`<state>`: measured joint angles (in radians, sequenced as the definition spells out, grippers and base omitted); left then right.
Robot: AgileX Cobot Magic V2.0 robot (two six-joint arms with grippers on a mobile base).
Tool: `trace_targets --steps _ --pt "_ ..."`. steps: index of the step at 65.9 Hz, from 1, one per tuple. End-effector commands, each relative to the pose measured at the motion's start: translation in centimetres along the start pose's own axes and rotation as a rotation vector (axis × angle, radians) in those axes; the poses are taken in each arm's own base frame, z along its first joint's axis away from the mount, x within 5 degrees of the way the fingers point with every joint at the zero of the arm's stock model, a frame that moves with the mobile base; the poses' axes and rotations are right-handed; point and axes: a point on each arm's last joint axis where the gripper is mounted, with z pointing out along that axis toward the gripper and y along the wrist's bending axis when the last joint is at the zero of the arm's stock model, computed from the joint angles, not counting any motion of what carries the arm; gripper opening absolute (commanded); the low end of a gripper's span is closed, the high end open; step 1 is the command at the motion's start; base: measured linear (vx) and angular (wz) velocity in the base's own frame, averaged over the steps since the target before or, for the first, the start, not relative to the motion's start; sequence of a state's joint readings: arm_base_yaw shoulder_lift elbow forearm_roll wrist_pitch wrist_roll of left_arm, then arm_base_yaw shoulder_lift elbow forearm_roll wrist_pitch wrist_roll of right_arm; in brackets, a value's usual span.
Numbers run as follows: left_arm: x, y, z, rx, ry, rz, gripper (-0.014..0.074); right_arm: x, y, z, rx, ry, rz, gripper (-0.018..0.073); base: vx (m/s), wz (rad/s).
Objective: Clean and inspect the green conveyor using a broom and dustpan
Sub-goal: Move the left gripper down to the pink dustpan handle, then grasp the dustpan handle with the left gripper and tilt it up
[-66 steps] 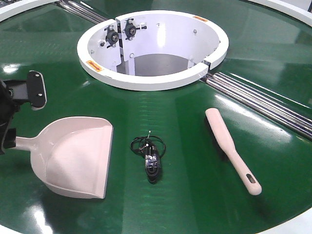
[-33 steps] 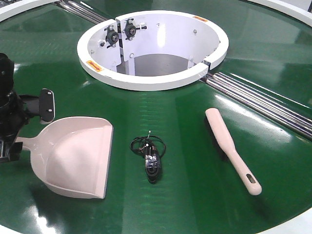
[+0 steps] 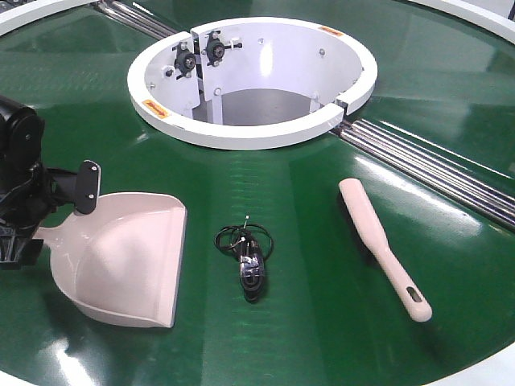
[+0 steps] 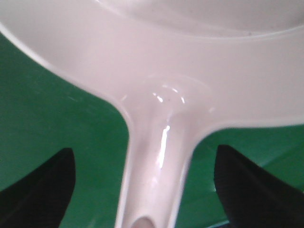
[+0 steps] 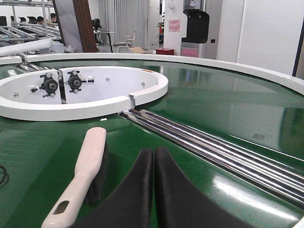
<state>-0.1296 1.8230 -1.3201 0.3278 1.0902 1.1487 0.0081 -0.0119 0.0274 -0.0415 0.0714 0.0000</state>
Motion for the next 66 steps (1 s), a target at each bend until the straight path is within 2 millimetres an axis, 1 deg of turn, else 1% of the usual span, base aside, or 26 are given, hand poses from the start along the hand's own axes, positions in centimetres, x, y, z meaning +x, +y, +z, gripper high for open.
trace_targets --steps 1,9,16,24,29,35,40,56,66 --pt "0.3 0.6 -1.6 -0.07 -0.007 -0.002 0.0542 -0.6 0.0 -0.1 0.006 -0.078 0.001 -0.0008 0.0 0.0" --pt "0.1 0.8 -0.9 -0.067 -0.006 0.015 0.0502 -0.6 0.0 -0.1 0.006 -0.078 0.001 -0.0008 0.0 0.0" --pt "-0.1 0.8 -0.5 -0.056 -0.002 0.034 0.0439 -0.6 0.0 -0.1 0.006 -0.078 0.001 -0.0008 0.0 0.0" --pt "-0.1 0.7 -0.4 -0.045 0.001 0.058 0.0307 -0.6 0.0 -0.1 0.006 -0.078 0.001 -0.0008 0.0 0.0" --pt "0.0 0.6 -0.5 -0.032 0.008 0.065 0.0188 -0.6 0.0 -0.1 0.006 -0.078 0.001 -0.0008 0.0 0.0" --pt "0.0 0.5 -0.5 -0.021 0.013 0.065 0.0067 -0.6 0.0 -0.1 0.006 -0.078 0.001 -0.0008 0.0 0.0" --pt "0.2 0.4 -0.9 -0.018 0.016 0.062 -0.001 -0.6 0.0 -0.1 0.006 -0.078 0.001 -0.0008 0.0 0.0" --pt "0.6 -0.1 -3.1 -0.069 0.0 0.049 -0.0008 -0.6 0.0 -0.1 0.006 -0.078 0.001 -0.0008 0.0 0.0" --pt "-0.1 0.3 -4.4 -0.101 -0.019 0.024 -0.0008 -0.6 0.0 -0.1 0.006 -0.078 0.001 -0.0008 0.0 0.0"
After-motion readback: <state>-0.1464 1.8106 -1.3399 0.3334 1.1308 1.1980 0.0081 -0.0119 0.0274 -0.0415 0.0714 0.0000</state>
